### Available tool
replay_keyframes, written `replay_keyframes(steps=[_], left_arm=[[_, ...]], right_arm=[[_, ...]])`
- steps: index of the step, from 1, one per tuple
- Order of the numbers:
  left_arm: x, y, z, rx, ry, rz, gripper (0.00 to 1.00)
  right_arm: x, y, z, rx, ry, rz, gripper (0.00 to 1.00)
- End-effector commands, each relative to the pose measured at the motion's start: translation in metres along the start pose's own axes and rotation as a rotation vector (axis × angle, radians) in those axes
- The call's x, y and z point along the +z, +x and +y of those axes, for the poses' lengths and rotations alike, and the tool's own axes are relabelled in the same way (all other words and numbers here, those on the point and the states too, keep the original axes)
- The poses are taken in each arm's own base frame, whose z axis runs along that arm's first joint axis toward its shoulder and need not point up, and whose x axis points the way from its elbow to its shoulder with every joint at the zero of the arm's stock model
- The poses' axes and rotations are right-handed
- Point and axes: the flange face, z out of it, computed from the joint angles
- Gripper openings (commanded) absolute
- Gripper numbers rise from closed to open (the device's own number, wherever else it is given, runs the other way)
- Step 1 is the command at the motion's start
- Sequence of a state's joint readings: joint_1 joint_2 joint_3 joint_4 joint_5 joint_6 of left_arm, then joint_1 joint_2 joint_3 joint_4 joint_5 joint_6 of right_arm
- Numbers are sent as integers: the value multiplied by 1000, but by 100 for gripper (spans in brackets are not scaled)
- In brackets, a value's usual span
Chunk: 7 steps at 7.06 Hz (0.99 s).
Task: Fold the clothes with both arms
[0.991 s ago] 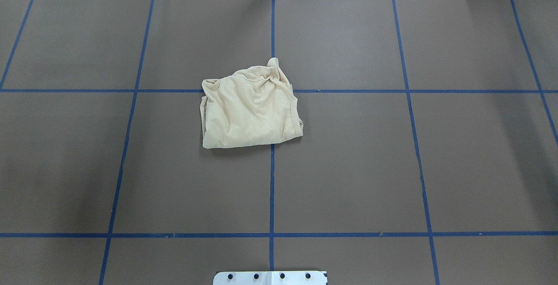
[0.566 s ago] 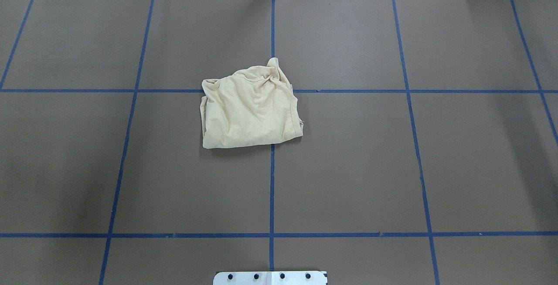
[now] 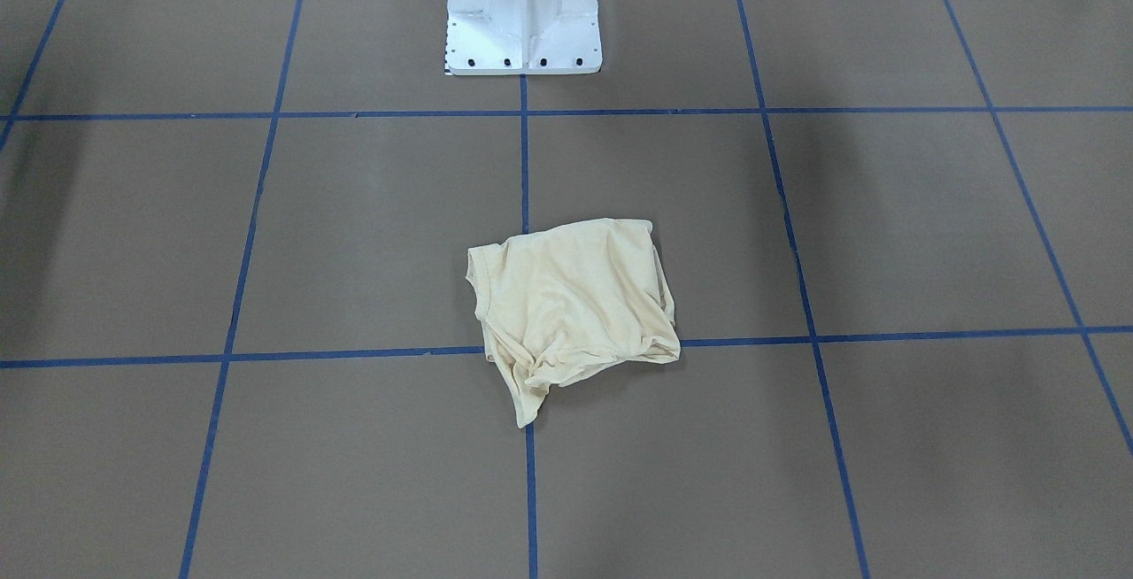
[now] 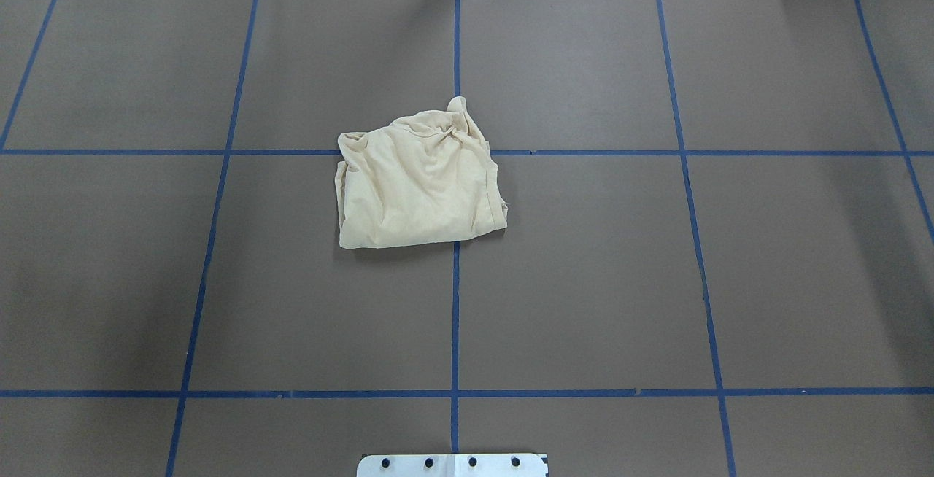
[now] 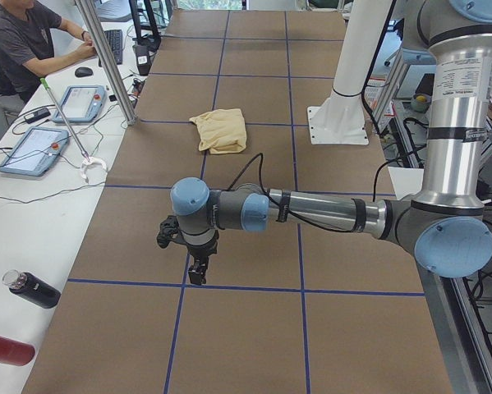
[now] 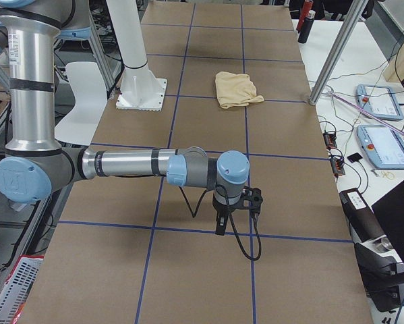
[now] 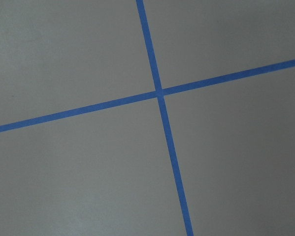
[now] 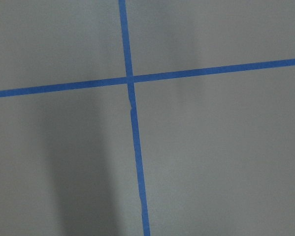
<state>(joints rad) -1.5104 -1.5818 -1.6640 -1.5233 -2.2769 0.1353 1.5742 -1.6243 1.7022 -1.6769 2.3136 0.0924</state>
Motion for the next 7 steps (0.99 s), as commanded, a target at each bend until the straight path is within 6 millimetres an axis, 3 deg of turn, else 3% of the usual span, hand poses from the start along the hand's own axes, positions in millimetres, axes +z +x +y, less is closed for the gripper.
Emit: replay_keyframes(steps=[1, 5, 7], left_arm=[[-3, 1, -1, 4, 6, -1, 100], [1, -1, 4, -15, -5, 9, 100], [-4, 3, 2, -143, 7, 8, 100]], right_arm=[[0, -9, -2, -20, -1, -2, 100], [1, -18, -6, -39, -3, -2, 100], [2, -18, -6, -39, -4, -2, 100]])
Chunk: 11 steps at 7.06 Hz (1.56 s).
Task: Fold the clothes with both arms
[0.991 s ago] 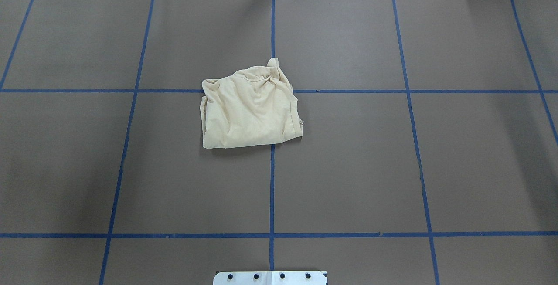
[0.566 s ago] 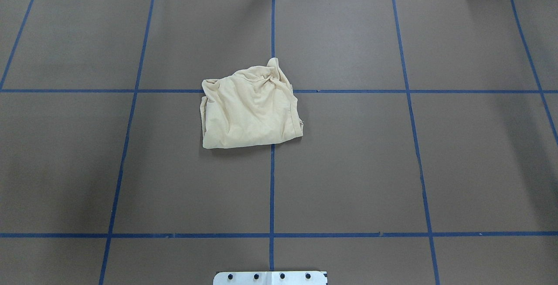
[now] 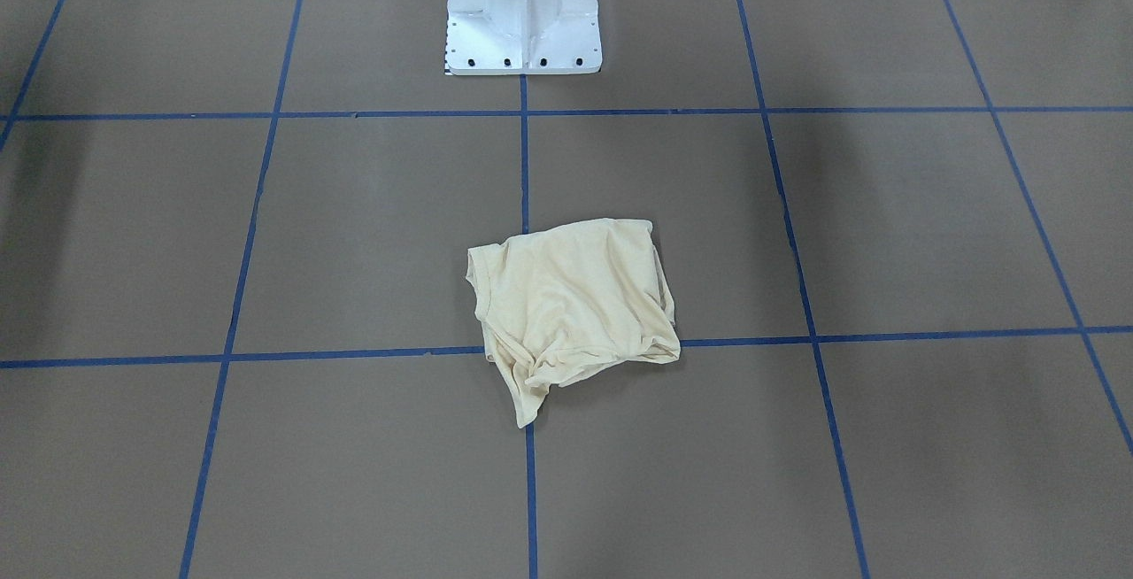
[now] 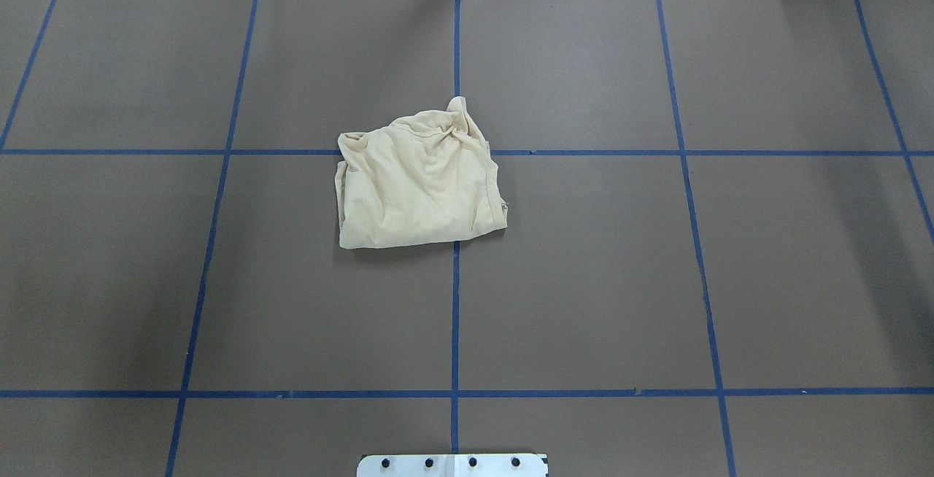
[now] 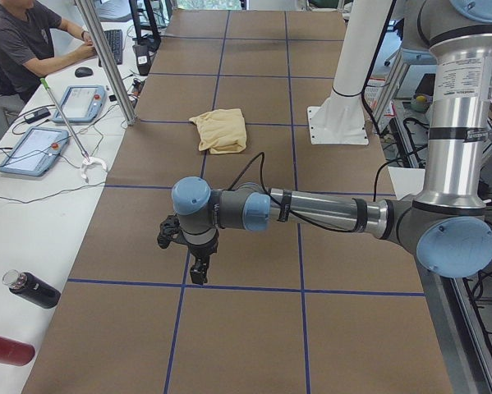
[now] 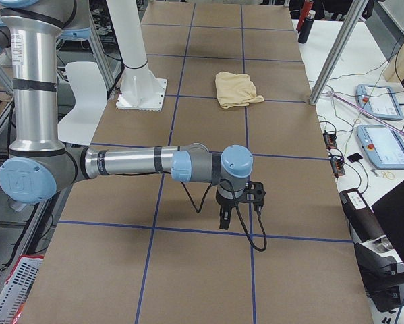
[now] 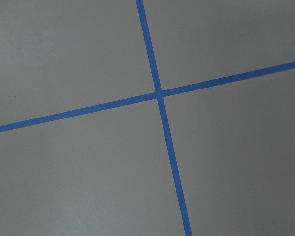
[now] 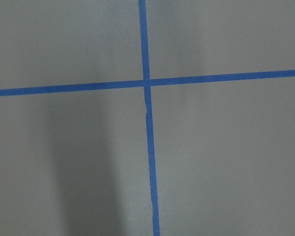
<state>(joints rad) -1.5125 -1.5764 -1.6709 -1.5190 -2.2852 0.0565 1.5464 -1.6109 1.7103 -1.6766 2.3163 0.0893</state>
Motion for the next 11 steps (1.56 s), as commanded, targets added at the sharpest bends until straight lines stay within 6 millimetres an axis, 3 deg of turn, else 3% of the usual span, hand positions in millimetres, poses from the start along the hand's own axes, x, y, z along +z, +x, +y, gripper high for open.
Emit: replay_keyframes(steps=[1, 11], left_arm=[[-2, 1, 0, -58, 6, 0, 100], [-3, 3, -2, -53, 9, 0, 100]], right_arm=[[0, -1, -1, -1, 0, 0, 100], [-3, -10, -8, -16, 6, -1, 100]])
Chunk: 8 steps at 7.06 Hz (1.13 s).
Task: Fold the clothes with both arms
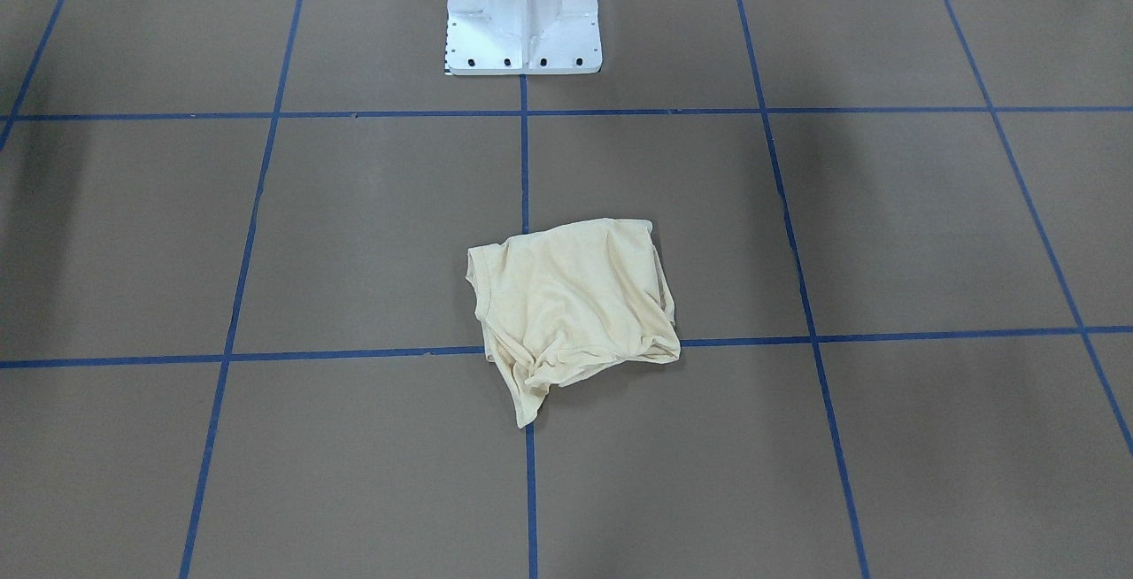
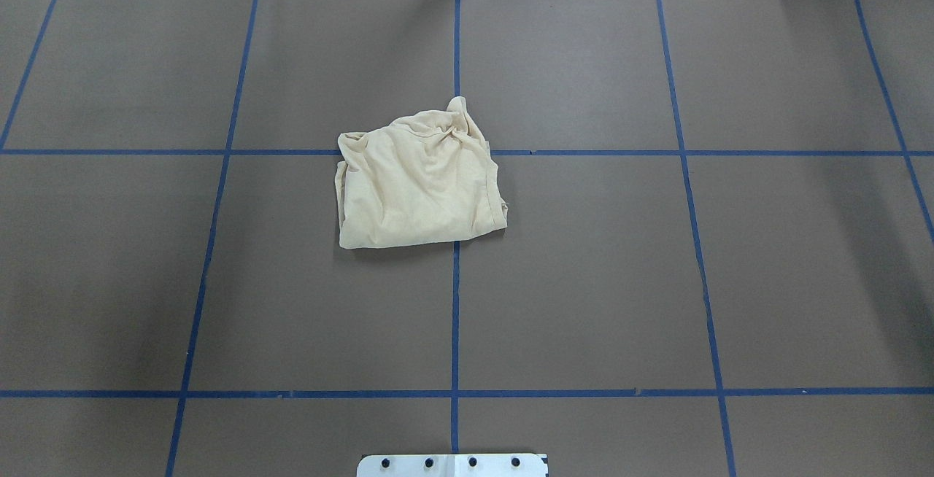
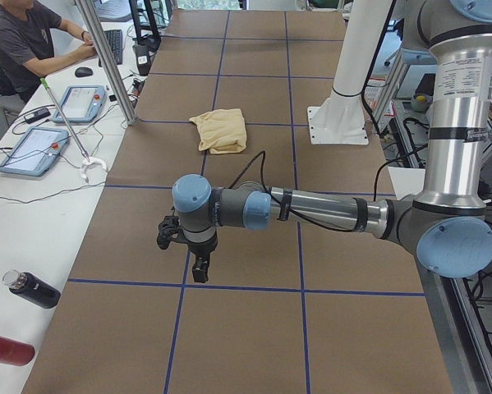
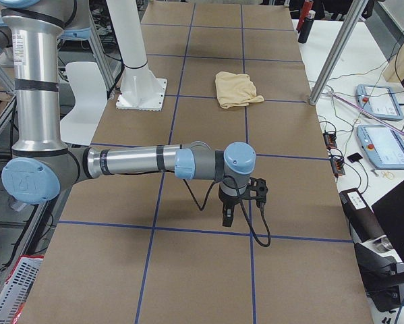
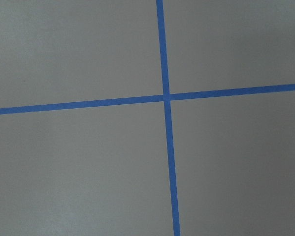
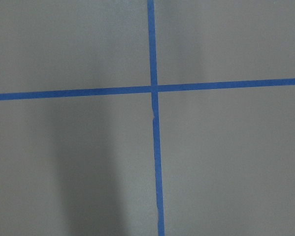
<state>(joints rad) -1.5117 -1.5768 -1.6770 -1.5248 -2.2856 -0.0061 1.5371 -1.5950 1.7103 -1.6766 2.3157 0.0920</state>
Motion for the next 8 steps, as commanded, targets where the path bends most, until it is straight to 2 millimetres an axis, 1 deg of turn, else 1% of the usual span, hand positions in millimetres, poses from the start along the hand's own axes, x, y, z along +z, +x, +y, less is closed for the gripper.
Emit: replay_keyframes(steps=[1, 3, 4, 8], left_arm=[[0, 1, -1, 1, 0, 0, 100], [0, 1, -1, 1, 0, 0, 100], [0, 1, -1, 1, 0, 0, 100], [-2, 2, -3, 4, 4, 0, 100]], right_arm=[[0, 0, 0, 0, 0, 1, 100], [-1, -1, -1, -3, 3, 1, 100], [-5, -5, -6, -8, 10, 0, 100], [-4, -4, -6, -7, 9, 0, 100]])
